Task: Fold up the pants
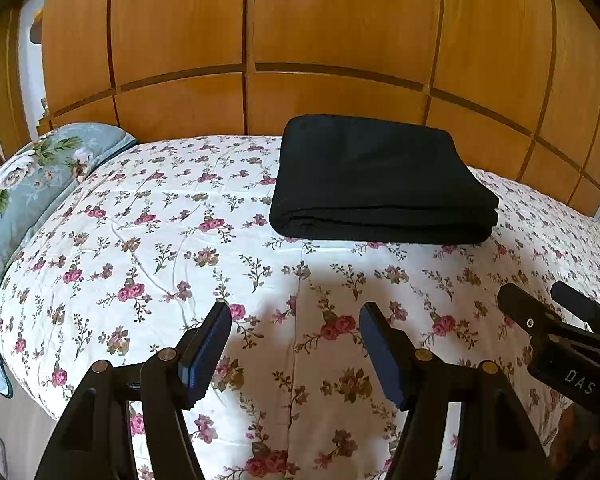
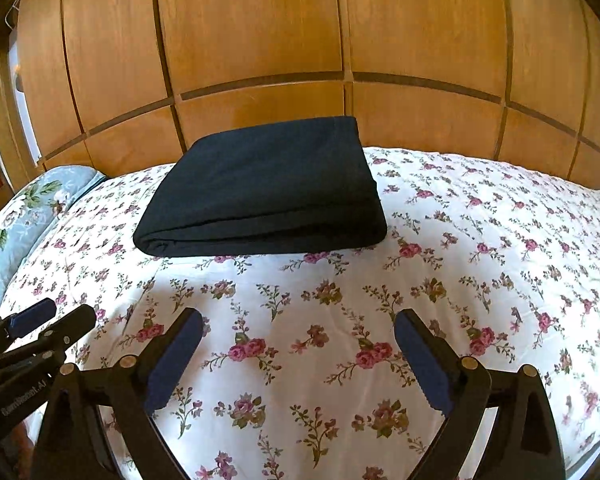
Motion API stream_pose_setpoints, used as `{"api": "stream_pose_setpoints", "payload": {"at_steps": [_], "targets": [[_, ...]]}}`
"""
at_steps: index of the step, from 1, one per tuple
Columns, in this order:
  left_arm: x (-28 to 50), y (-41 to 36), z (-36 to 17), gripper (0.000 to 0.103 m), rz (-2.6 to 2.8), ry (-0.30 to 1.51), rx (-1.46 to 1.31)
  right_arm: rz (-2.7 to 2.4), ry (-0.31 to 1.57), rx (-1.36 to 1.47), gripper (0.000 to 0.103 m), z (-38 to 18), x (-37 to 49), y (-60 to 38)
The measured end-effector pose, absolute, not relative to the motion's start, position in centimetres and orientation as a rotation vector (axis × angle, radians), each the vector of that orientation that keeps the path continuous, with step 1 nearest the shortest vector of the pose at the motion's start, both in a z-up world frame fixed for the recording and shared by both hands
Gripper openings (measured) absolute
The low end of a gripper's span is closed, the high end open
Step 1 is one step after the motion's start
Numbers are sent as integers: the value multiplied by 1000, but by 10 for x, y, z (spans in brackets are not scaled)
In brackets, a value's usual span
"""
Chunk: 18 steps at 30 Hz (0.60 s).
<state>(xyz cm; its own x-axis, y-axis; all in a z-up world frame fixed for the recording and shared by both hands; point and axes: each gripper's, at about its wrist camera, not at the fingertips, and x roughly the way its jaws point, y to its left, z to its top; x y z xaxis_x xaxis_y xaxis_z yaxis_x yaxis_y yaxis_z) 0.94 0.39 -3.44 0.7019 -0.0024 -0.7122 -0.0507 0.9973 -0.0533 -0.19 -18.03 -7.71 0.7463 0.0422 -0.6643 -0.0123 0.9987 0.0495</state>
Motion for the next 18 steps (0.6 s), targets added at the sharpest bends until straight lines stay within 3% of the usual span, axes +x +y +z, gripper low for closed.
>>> {"api": "stream_pose_setpoints", "payload": {"at_steps": [18], "targets": [[4,1,-30,67,-8,784,-84,53,730,80,97,-77,-5,-181]]}}
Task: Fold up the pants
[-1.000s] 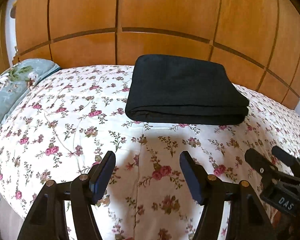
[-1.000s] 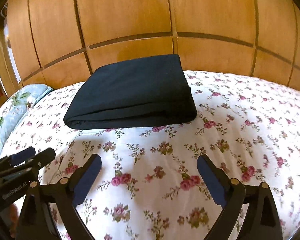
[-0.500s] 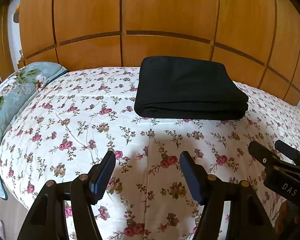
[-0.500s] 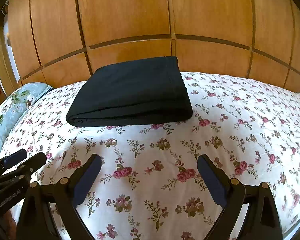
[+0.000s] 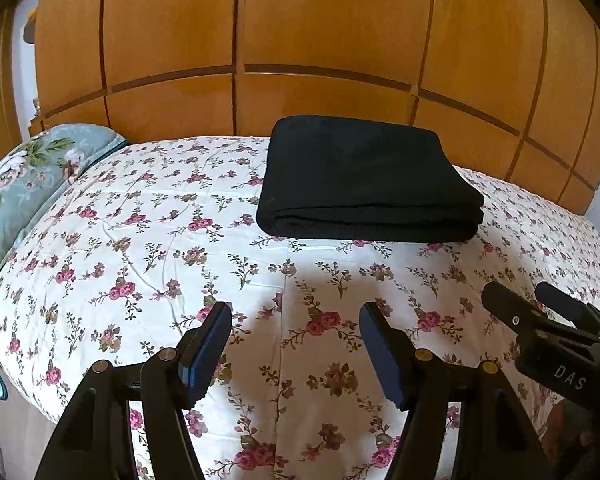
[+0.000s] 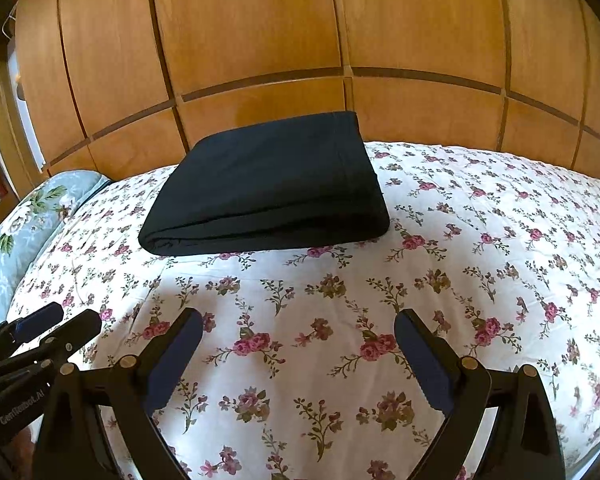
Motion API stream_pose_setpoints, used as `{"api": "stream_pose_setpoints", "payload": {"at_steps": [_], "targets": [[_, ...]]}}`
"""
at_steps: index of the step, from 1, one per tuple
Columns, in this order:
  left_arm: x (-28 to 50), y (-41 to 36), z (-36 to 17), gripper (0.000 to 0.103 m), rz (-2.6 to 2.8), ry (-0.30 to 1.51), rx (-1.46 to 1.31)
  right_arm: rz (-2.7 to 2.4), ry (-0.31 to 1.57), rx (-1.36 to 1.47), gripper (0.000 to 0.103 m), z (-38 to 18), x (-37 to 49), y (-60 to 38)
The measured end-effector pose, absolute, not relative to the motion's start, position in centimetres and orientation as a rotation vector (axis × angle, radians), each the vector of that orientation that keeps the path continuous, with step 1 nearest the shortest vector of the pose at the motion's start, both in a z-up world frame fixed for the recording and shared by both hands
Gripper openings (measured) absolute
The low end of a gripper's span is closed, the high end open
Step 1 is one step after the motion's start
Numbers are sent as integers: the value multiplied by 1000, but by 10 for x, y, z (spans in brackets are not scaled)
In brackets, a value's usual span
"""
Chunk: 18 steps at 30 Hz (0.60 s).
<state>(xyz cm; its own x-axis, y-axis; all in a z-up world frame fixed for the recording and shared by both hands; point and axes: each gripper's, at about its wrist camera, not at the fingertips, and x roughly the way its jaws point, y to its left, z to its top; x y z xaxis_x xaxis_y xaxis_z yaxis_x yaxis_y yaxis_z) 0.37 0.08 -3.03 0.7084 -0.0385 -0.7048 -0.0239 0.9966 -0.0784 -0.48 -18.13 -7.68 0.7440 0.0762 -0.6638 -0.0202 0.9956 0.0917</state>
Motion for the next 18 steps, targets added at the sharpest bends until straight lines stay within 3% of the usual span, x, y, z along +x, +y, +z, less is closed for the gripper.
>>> {"api": "stream_pose_setpoints", "payload": {"at_steps": [18], "targets": [[4,0,-32,67,-1,785,-66,62,749,88,97,-82,-2,-182]]}}
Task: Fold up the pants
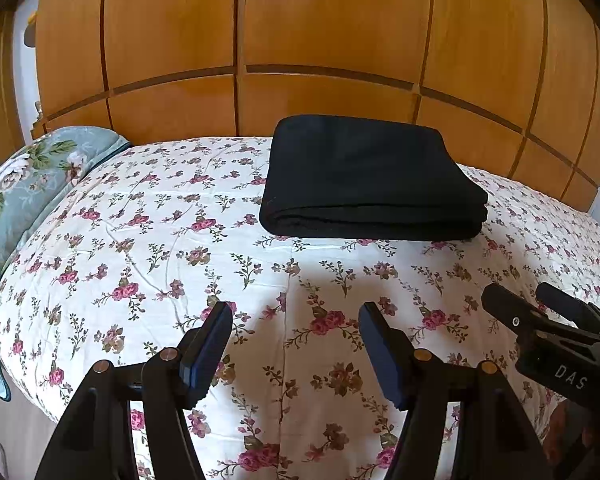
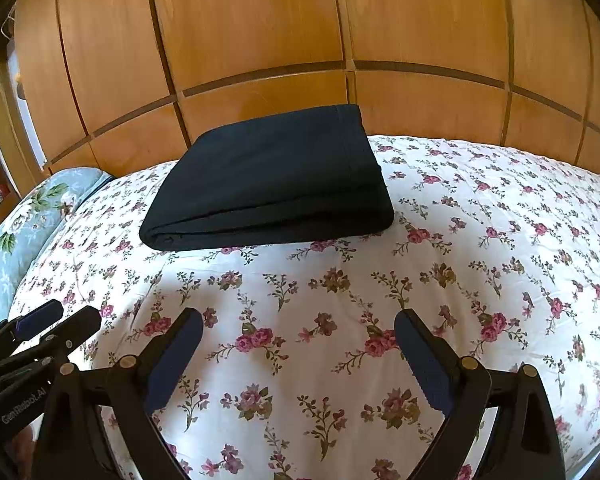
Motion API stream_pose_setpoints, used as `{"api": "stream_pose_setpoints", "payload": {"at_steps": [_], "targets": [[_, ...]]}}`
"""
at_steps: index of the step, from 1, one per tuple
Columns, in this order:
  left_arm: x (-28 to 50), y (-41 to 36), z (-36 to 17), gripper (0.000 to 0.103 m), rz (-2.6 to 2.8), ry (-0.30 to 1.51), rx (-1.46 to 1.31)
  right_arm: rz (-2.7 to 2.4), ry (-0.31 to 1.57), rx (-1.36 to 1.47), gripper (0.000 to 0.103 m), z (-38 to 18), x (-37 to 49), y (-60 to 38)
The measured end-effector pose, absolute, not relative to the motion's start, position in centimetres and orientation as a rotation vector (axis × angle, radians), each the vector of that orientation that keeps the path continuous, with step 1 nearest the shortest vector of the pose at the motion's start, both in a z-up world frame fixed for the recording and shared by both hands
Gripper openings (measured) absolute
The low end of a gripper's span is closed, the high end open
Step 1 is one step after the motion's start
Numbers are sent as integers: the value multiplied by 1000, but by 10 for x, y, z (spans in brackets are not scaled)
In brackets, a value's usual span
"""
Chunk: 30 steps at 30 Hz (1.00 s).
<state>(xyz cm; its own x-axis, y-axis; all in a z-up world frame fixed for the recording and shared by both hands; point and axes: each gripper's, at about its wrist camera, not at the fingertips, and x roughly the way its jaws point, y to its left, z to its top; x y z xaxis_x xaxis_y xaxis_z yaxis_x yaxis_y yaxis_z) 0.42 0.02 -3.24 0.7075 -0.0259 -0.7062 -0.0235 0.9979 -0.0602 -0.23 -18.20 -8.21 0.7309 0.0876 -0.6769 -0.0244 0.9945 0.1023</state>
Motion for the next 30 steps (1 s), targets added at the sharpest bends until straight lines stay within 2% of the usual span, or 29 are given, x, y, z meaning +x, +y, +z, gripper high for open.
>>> {"api": "stream_pose_setpoints", "payload": {"at_steps": [30], "targets": [[7,0,-38,67,-8,810,-64,72,764,89,97,-86,1,-182]]}}
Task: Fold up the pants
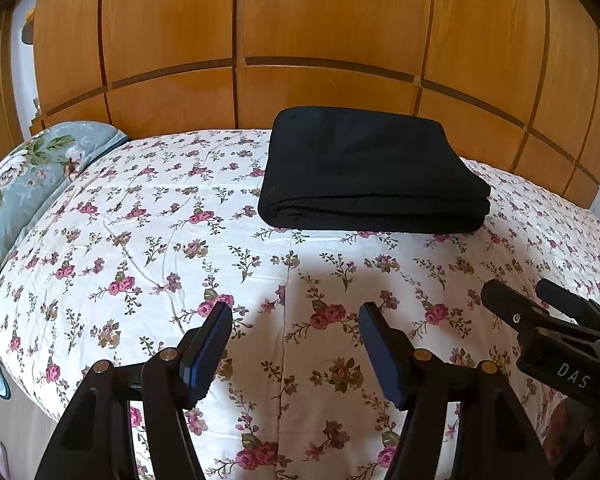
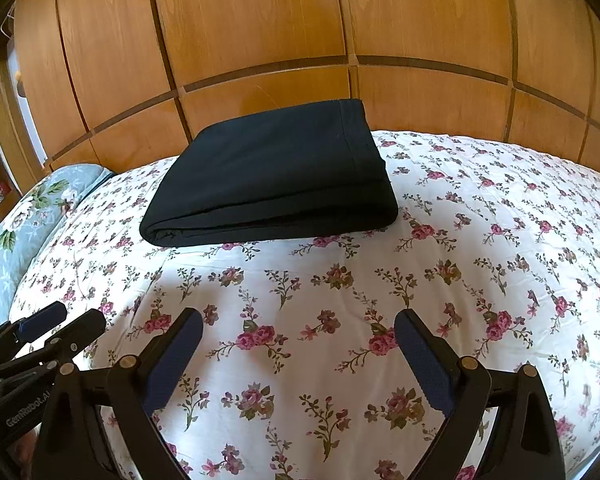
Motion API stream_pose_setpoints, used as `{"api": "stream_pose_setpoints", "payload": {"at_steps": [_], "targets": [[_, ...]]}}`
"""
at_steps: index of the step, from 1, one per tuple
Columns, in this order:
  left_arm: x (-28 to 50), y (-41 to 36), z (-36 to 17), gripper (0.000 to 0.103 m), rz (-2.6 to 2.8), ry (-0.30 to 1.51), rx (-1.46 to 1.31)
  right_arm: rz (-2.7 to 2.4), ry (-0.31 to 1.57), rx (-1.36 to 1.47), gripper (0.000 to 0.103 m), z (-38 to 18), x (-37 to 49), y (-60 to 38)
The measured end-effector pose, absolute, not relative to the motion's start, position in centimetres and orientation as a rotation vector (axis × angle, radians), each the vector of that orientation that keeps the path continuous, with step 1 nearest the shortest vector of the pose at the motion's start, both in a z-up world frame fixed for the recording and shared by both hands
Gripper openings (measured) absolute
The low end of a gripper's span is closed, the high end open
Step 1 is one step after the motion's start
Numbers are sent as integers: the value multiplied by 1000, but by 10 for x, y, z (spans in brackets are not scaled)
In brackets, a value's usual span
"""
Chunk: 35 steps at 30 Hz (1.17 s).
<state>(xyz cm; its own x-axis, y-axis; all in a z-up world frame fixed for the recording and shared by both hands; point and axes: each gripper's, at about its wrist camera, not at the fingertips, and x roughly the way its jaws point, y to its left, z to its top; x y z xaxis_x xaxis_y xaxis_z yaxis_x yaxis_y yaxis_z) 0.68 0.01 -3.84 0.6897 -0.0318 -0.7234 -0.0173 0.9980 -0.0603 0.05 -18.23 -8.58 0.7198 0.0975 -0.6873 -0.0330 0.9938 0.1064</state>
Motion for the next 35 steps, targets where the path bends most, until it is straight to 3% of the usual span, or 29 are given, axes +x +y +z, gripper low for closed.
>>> {"api": "stream_pose_setpoints", "payload": {"at_steps": [35], "targets": [[20,1,-54,67,-14,882,-62,72,804,104,97,-99,12,-184]]}}
